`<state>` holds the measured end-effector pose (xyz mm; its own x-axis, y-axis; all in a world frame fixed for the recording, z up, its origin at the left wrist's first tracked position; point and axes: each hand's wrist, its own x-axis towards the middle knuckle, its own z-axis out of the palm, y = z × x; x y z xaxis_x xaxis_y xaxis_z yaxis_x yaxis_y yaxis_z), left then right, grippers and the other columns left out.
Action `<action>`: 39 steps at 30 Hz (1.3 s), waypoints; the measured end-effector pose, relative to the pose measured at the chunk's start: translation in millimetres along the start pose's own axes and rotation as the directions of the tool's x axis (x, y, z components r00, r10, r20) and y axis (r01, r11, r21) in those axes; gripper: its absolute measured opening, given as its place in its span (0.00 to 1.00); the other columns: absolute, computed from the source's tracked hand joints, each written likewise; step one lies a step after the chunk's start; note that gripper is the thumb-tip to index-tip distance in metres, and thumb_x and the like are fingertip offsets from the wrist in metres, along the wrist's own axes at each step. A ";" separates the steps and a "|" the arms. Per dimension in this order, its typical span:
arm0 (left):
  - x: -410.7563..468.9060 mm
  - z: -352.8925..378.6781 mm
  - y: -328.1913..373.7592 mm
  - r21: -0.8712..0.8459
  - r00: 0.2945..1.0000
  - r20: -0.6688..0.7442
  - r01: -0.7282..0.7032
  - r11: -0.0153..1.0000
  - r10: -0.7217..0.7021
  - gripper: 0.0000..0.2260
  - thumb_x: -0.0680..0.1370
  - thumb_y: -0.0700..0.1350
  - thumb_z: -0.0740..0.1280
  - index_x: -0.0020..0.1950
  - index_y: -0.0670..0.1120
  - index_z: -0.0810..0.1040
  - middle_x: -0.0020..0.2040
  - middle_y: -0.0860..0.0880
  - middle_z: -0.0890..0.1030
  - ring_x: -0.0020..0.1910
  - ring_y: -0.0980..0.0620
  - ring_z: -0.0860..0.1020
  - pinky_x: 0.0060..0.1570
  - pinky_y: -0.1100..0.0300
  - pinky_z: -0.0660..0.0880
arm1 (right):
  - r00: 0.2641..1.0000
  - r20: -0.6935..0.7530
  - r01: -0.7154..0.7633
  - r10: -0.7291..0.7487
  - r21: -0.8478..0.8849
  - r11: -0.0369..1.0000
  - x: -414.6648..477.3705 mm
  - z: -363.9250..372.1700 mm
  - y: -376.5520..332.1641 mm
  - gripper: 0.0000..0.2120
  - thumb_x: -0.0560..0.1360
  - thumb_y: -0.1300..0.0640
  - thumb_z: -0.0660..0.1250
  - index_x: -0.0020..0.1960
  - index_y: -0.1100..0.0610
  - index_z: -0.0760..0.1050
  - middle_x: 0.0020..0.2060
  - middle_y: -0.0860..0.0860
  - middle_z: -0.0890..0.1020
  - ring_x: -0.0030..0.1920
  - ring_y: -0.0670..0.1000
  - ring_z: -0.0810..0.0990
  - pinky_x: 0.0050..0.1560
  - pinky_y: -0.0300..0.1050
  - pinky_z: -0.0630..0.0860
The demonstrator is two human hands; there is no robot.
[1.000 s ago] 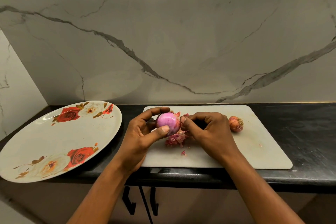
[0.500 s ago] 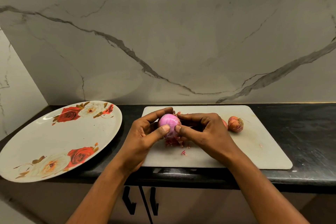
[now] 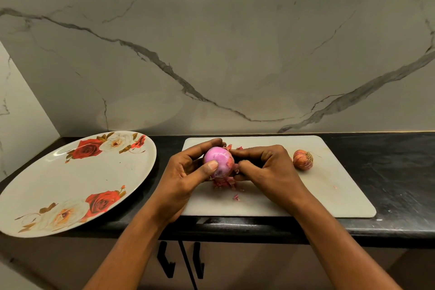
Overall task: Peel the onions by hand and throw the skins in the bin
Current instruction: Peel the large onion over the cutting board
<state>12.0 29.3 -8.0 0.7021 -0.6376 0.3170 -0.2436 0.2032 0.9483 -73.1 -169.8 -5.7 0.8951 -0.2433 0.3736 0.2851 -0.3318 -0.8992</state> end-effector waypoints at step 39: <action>-0.6 -1.7 -0.6 -0.007 1.000 -0.006 0.000 1.000 0.000 0.23 0.77 0.41 0.72 0.73 0.45 0.78 0.68 0.45 0.82 0.69 0.42 0.80 0.65 0.47 0.80 | 1.000 -0.005 0.006 -0.006 0.037 0.999 -4.3 0.1 -7.7 0.14 0.80 0.67 0.69 0.56 0.51 0.87 0.45 0.52 0.90 0.45 0.53 0.90 0.48 0.53 0.87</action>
<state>12.8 30.8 -8.7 0.7058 -0.6333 0.3174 -0.2391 0.2087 0.9483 -79.1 -166.1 -0.4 0.8917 -0.2460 0.3799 0.3029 -0.2993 -0.9048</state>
